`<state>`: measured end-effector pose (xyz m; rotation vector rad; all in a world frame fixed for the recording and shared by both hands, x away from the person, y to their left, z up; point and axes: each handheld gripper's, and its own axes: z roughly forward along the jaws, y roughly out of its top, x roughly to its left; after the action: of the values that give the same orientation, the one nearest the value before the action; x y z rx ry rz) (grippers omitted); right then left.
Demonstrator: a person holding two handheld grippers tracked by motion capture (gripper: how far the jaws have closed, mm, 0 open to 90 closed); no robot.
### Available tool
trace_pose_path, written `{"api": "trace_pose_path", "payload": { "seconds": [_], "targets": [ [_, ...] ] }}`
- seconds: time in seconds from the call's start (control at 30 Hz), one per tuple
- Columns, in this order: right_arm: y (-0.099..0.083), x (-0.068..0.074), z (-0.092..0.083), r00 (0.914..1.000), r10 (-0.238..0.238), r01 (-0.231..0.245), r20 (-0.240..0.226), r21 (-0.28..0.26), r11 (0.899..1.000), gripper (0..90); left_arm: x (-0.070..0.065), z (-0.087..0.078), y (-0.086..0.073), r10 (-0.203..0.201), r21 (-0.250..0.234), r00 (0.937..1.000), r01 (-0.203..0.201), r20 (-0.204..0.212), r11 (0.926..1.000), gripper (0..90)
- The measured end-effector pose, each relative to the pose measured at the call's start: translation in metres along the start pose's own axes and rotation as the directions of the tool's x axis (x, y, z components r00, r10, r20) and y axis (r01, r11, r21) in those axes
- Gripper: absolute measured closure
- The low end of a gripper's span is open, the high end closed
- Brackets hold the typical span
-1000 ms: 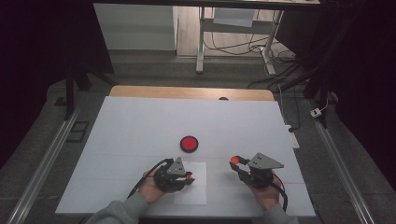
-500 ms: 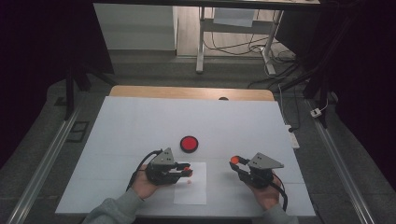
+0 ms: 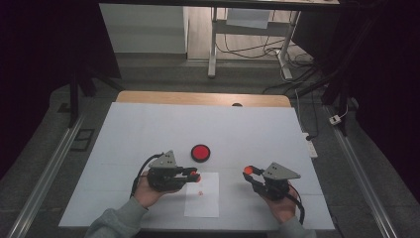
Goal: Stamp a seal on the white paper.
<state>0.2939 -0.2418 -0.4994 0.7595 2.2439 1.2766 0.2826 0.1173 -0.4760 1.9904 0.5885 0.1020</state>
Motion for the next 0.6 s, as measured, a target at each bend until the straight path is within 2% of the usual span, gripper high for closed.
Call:
{"api": "trace_pose_path", "payload": {
  "seconds": [0.6],
  "targets": [
    [0.000,0.002,0.002,0.9999,0.000,0.000,-0.017,-0.006,1.000,64.6,0.010,-0.016,0.007,-0.036,-0.047,0.9991,0.035,-0.024,0.9983,72.5]
  ]
}}
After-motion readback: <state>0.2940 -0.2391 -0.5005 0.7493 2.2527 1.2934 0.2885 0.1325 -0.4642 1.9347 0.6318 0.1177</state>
